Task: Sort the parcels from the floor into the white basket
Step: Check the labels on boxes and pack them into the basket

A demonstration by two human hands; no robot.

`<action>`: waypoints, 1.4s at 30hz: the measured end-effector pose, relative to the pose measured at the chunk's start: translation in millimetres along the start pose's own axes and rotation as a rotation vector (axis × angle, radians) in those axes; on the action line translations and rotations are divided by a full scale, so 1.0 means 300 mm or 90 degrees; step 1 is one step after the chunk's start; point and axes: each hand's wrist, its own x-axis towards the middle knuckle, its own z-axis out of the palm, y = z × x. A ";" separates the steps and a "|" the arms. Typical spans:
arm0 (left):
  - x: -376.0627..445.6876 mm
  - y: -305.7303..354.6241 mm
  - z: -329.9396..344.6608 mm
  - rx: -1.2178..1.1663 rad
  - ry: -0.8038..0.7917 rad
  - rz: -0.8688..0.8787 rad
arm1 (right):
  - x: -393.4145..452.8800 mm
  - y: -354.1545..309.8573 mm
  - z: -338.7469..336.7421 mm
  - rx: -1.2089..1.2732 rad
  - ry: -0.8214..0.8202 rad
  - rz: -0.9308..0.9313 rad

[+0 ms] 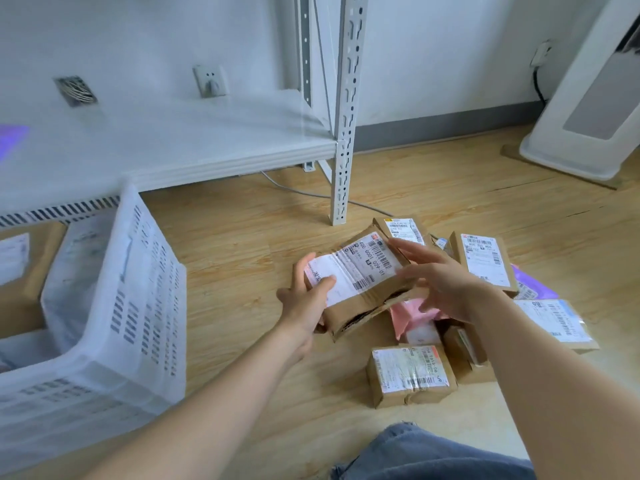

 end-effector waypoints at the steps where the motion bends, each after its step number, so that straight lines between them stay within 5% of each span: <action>1: -0.004 0.022 -0.043 -0.026 0.017 0.009 | 0.001 -0.028 0.036 0.021 -0.035 -0.020; 13: -0.112 0.202 -0.514 -0.006 0.057 0.221 | -0.002 -0.212 0.579 -0.065 0.024 -0.309; 17: -0.105 0.249 -0.698 -0.092 0.007 0.184 | 0.013 -0.237 0.689 -0.079 -0.021 -0.334; 24: -0.106 0.276 -0.947 0.184 0.086 0.260 | 0.051 -0.235 0.966 -0.043 -0.024 -0.432; 31: -0.080 0.300 -1.193 0.234 0.066 0.291 | 0.119 -0.274 1.234 -0.082 0.004 -0.444; 37: -0.074 0.289 -1.353 0.110 0.034 0.240 | 0.181 -0.283 1.424 -0.048 -0.031 -0.429; 42: -0.060 0.197 -1.442 0.122 -0.007 0.070 | 0.239 -0.176 1.529 -0.114 -0.062 -0.310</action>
